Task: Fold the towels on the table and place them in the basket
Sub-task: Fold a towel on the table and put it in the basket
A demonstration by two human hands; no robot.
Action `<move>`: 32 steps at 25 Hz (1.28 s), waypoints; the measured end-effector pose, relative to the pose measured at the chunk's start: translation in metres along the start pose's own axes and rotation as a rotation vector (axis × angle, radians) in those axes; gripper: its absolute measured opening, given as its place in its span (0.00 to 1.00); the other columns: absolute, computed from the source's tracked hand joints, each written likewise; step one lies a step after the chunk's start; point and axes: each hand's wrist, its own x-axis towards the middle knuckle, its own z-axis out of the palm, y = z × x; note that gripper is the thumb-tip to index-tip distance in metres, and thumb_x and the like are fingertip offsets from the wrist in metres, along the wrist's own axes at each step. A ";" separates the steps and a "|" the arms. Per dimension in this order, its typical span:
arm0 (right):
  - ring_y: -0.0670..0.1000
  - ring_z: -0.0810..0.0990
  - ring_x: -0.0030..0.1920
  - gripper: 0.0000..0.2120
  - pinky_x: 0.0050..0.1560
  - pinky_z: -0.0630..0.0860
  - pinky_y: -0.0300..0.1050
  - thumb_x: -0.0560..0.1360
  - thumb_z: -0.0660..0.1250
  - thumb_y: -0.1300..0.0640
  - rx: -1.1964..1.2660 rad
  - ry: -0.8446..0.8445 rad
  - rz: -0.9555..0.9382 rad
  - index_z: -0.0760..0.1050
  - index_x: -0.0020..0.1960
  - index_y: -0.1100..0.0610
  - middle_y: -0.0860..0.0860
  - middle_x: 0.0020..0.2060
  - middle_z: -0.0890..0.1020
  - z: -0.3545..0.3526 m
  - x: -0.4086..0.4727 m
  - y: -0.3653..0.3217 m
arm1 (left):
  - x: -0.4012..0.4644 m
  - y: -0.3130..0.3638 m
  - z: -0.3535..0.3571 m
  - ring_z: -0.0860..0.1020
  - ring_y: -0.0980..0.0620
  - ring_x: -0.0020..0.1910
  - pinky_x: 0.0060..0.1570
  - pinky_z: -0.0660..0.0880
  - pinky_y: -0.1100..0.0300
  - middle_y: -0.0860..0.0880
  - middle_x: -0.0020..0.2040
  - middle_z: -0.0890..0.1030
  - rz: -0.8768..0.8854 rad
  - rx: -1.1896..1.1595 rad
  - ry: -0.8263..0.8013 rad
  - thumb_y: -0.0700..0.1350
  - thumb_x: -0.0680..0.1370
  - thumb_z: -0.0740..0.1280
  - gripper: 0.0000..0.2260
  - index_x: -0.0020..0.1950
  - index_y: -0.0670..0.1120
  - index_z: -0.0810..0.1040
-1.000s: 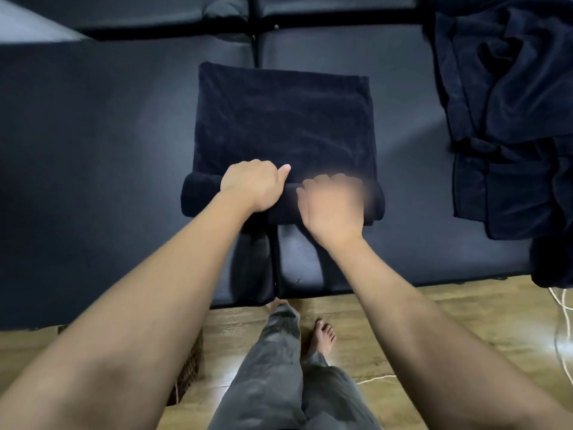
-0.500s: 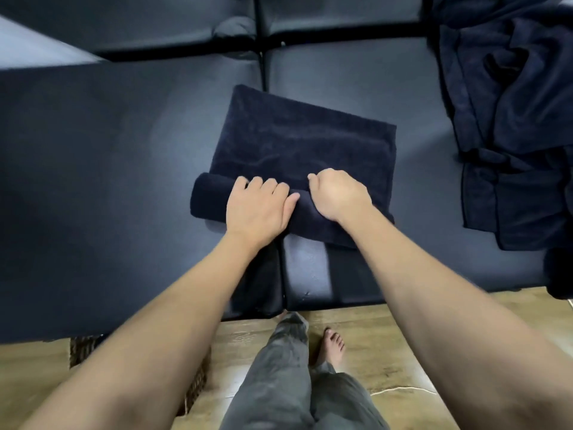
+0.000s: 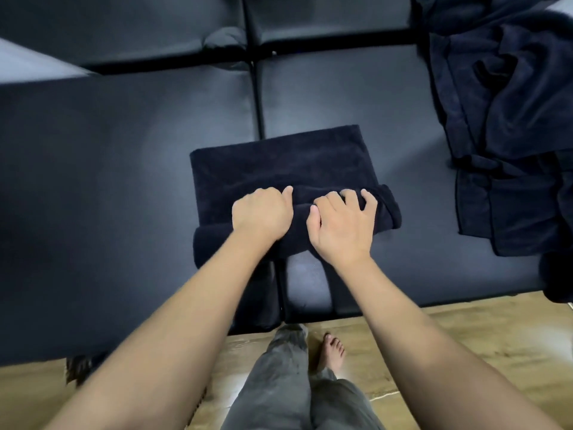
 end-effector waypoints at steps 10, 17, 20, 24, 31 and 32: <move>0.54 0.68 0.43 0.22 0.56 0.63 0.57 0.82 0.48 0.51 -0.151 -0.571 -0.014 0.64 0.31 0.52 0.49 0.30 0.72 -0.025 0.073 -0.023 | -0.045 -0.015 0.041 0.77 0.42 0.52 0.55 0.69 0.47 0.47 0.59 0.81 0.113 0.131 0.403 0.60 0.83 0.53 0.25 0.68 0.46 0.77; 0.58 0.74 0.43 0.18 0.51 0.66 0.55 0.83 0.53 0.49 -0.040 -0.290 0.002 0.74 0.42 0.56 0.53 0.42 0.81 -0.020 0.062 -0.022 | 0.004 -0.017 -0.002 0.78 0.41 0.35 0.42 0.66 0.51 0.46 0.38 0.83 0.156 0.180 0.234 0.54 0.85 0.46 0.23 0.38 0.49 0.72; 0.62 0.77 0.62 0.20 0.67 0.66 0.59 0.83 0.55 0.47 -0.015 -0.148 -0.032 0.79 0.62 0.57 0.54 0.59 0.81 -0.008 0.020 -0.020 | 0.035 -0.018 -0.018 0.81 0.40 0.51 0.46 0.68 0.50 0.44 0.52 0.84 0.157 0.116 0.015 0.55 0.85 0.45 0.25 0.51 0.48 0.81; 0.60 0.78 0.50 0.20 0.56 0.69 0.57 0.84 0.53 0.47 -0.055 -0.110 -0.085 0.81 0.57 0.55 0.52 0.49 0.84 0.000 0.034 -0.015 | 0.041 -0.018 -0.023 0.79 0.41 0.50 0.48 0.69 0.50 0.44 0.52 0.83 0.112 0.025 -0.042 0.56 0.86 0.46 0.25 0.50 0.47 0.80; 0.57 0.71 0.39 0.27 0.50 0.63 0.55 0.85 0.44 0.48 -0.094 -0.399 -0.083 0.77 0.40 0.54 0.52 0.36 0.83 -0.004 0.106 -0.025 | -0.018 -0.019 0.034 0.77 0.43 0.62 0.66 0.68 0.45 0.47 0.64 0.79 0.142 0.034 0.486 0.54 0.83 0.58 0.20 0.68 0.44 0.77; 0.57 0.71 0.39 0.28 0.49 0.62 0.54 0.85 0.43 0.48 -0.099 -0.396 -0.075 0.77 0.40 0.54 0.52 0.36 0.83 -0.004 0.109 -0.024 | -0.010 -0.019 0.030 0.78 0.43 0.58 0.63 0.69 0.46 0.47 0.61 0.81 0.143 0.045 0.473 0.55 0.84 0.56 0.20 0.68 0.45 0.78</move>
